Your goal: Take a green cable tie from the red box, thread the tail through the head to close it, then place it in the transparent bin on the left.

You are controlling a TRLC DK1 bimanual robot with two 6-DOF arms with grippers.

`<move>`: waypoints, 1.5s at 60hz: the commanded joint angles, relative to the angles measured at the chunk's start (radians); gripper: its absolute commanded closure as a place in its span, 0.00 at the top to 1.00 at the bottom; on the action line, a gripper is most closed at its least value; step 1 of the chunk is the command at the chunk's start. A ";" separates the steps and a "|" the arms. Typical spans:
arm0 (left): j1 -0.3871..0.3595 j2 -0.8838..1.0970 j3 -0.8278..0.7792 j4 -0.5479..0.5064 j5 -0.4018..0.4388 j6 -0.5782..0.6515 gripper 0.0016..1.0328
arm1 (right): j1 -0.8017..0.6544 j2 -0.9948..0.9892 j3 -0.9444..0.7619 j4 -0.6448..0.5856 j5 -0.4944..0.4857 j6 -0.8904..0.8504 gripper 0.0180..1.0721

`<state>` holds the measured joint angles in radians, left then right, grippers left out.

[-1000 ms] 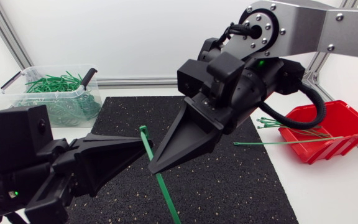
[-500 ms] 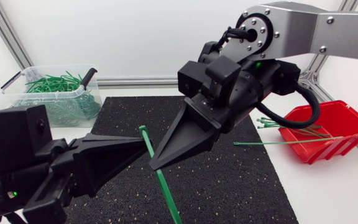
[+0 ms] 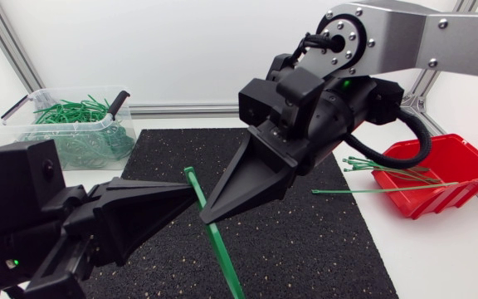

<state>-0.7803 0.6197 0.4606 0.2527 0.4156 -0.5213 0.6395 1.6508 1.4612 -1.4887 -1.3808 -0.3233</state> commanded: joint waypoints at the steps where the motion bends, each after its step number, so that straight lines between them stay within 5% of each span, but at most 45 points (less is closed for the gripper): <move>1: -0.040 -0.018 -0.020 0.013 -0.009 0.035 0.04 | -0.003 0.024 0.030 -0.012 -0.015 -0.022 0.05; 41: -0.241 -0.049 -0.050 0.003 -0.228 0.276 0.04 | -0.003 0.076 0.065 -0.085 -0.040 -0.065 0.07; 49: -0.235 -0.040 -0.053 -0.010 -0.236 0.346 0.04 | -0.004 0.055 0.053 -0.125 -0.035 -0.120 0.42; 58: -0.211 -0.021 -0.054 -0.021 -0.236 0.457 0.04 | -0.024 0.017 0.050 -0.125 -0.026 -0.129 0.54; 76: -0.145 0.026 -0.027 -0.064 -0.253 0.710 0.04 | -0.107 -0.009 0.083 -0.104 0.022 -0.149 0.55; 90: -0.203 0.048 -0.022 -0.050 -0.362 0.922 0.04 | -0.123 0.055 0.106 -0.036 0.103 -0.169 0.55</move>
<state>-0.9562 0.6472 0.4229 0.1844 0.0822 0.2977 0.5156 1.6646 1.5513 -1.5398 -1.3010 -0.4587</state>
